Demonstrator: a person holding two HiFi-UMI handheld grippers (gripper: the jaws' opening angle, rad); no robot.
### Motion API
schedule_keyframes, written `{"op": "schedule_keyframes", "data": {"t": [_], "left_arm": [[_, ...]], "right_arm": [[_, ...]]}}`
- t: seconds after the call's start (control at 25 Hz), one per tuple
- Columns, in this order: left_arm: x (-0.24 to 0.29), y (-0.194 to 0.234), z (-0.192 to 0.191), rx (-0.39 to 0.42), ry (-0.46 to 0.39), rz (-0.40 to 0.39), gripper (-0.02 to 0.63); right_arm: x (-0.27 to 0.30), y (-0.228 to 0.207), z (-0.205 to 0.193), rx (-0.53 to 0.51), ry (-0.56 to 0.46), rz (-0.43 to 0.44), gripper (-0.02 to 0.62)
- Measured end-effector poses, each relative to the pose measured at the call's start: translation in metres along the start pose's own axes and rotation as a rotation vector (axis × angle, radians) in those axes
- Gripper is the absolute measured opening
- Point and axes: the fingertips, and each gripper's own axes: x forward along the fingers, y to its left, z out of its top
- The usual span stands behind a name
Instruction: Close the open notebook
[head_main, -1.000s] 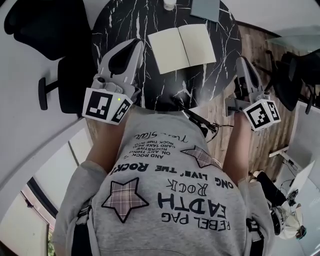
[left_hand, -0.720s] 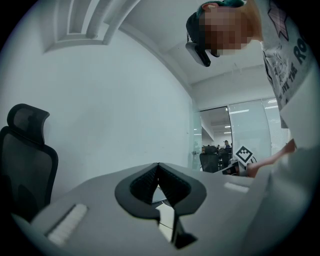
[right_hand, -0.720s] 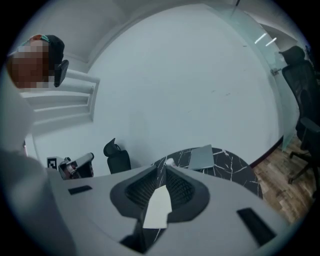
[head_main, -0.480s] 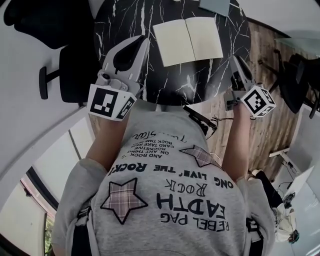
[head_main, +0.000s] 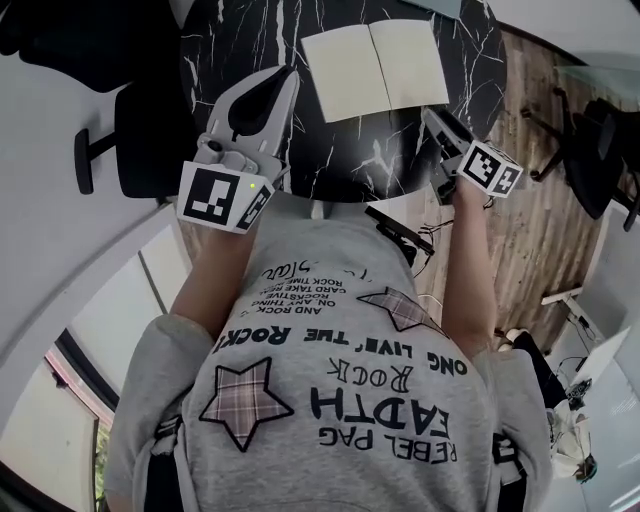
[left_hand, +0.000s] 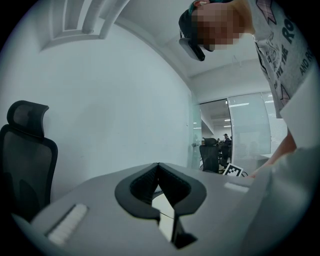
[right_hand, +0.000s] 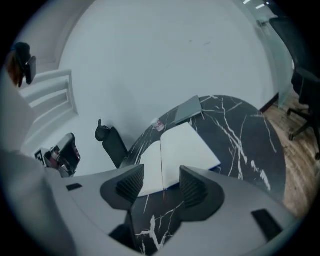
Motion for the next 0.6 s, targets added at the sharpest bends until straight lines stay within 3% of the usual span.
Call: {"op": "schedule_keyframes", "data": {"t": [0.2,0.6], "left_arm": [[-0.002,-0.003,-0.004,0.006,0.019,-0.001,0.009],[-0.001,-0.006,-0.004,0.012,0.028,-0.003,0.009]], "right_arm": [[0.018,-0.022,-0.024,0.143,0.011,0.005,0.199],[0.038,-0.048,-0.030,0.285,-0.004,-0.053,0.209]]}}
